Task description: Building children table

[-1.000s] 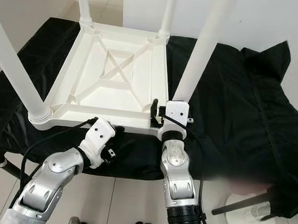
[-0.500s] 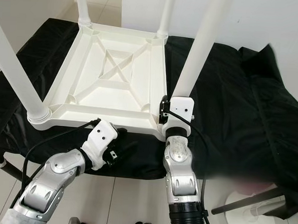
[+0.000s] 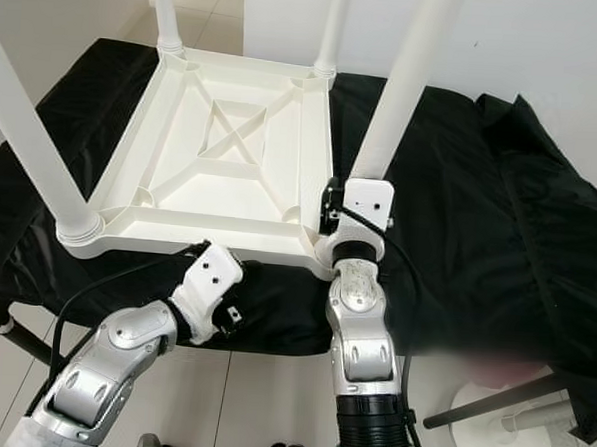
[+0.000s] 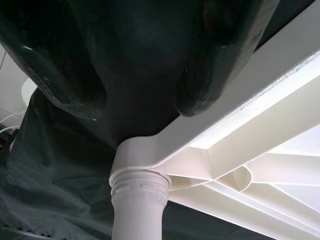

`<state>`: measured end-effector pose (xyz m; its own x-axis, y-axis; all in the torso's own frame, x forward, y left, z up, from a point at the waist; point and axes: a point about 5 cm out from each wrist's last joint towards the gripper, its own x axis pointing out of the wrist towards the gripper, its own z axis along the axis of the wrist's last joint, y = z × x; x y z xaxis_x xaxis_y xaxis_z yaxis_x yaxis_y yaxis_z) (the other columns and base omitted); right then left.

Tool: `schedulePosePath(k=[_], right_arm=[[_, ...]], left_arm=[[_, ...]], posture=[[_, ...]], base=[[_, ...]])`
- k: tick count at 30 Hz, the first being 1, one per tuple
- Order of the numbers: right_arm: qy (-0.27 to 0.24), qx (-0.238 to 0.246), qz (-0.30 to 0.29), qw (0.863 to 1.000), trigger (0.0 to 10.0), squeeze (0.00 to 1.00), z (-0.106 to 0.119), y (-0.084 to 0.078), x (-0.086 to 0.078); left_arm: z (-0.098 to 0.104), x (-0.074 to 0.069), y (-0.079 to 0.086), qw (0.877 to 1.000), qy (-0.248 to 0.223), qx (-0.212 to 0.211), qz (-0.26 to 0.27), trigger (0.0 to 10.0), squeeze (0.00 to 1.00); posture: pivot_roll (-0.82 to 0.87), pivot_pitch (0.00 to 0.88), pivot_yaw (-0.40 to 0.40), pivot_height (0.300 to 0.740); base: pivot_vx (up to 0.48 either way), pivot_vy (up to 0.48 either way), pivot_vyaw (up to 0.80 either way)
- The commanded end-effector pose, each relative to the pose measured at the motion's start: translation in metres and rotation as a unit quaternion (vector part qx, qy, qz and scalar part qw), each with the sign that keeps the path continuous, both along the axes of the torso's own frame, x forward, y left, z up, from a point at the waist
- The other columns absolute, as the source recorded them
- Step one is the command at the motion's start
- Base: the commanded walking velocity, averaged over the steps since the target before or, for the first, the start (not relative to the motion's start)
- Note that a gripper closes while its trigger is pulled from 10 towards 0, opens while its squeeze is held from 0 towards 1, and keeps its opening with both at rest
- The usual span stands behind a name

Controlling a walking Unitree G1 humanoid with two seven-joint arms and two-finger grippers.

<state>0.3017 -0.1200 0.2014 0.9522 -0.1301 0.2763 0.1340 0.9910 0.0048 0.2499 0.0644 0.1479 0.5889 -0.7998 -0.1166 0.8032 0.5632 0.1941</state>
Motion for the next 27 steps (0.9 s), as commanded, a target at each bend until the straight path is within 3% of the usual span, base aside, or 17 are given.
schedulePosePath(k=[1, 27], right_arm=[[-0.001, 0.006, -0.008, 1.000, 10.0, 0.00, 0.0023, -0.0031, -0.0007], [0.010, 0.022, -0.016, 1.000, 10.0, 0.00, 0.0016, -0.0050, 0.0041]], left_arm=[[0.0003, -0.0025, -0.0021, 1.000, 0.002, -0.001, -0.006, 10.0, 0.00], [0.0041, 0.0029, -0.0055, 1.000, -0.003, -0.005, -0.007, 10.0, 0.00]], posture=[[0.01, 0.105, -0.073, 0.740], [0.01, 0.106, -0.072, 0.740]], base=[[0.000, 0.000, 0.00], [0.000, 0.000, 0.00]])
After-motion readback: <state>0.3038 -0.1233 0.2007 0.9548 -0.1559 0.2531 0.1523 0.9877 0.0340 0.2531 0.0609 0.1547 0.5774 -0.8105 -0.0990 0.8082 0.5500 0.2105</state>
